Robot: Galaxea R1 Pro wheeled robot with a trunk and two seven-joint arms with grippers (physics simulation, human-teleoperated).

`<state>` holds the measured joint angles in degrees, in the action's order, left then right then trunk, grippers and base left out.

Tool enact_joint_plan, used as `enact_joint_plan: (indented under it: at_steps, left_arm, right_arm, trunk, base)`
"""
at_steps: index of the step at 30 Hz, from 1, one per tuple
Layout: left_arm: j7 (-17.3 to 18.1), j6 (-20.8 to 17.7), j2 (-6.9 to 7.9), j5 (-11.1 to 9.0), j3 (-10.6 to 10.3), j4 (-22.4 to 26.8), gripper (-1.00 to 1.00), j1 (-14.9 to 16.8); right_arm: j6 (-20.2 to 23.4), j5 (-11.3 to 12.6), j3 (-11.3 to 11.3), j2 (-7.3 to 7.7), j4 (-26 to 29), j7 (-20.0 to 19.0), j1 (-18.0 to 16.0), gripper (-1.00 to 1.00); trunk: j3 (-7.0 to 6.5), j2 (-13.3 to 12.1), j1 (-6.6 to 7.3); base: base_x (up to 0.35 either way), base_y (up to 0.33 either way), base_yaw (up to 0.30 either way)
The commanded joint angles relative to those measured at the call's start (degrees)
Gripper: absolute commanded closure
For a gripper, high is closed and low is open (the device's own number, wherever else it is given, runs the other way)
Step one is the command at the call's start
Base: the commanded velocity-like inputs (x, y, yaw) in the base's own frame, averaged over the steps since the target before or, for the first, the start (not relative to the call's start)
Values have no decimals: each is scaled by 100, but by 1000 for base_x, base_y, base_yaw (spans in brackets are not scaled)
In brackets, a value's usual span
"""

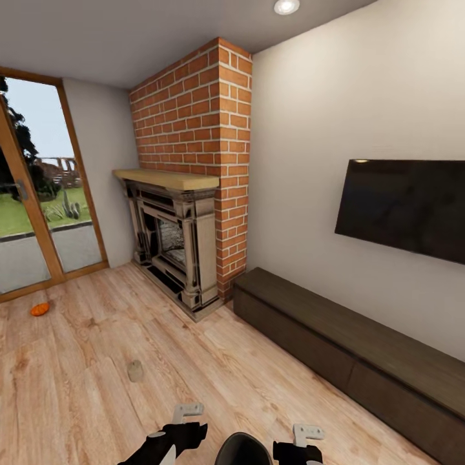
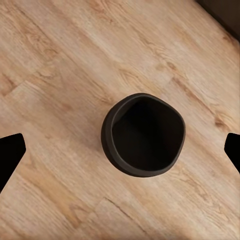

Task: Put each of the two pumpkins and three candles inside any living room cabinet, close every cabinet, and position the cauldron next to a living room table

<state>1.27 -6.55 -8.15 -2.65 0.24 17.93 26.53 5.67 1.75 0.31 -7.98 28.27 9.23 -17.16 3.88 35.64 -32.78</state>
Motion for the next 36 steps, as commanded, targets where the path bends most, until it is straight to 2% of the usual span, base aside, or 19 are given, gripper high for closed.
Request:
enact_joint_plan:
  at_steps: [1,5,12,36]
  left_arm:
    - [13,-30,-1,-26,0,-9,-100,0]
    - [13,55,-2,-25,-5,-53,-100,0]
    - [13,106,-9,-18,-17,-156,-100,1]
    - [13,115,-11,-16,-24,-176,-100,0]
  right_arm:
    - [22,18,6,0,12,20,-1,-100]
    - [-214,18,10,3,-67,25,0,-100]
    - [-344,10,18,0,-321,26,-5,-100]
    - [-374,18,15,-1,-330,27,-2,-100]
  trunk:
    - [29,51,-25]
    - [101,212,-112]
    - [227,492,-266]
    - [658,1455,-793]
  base:
    - [0,0,0]
    - [0,0,0]
    - [0,0,0]
    - [0,0,0]
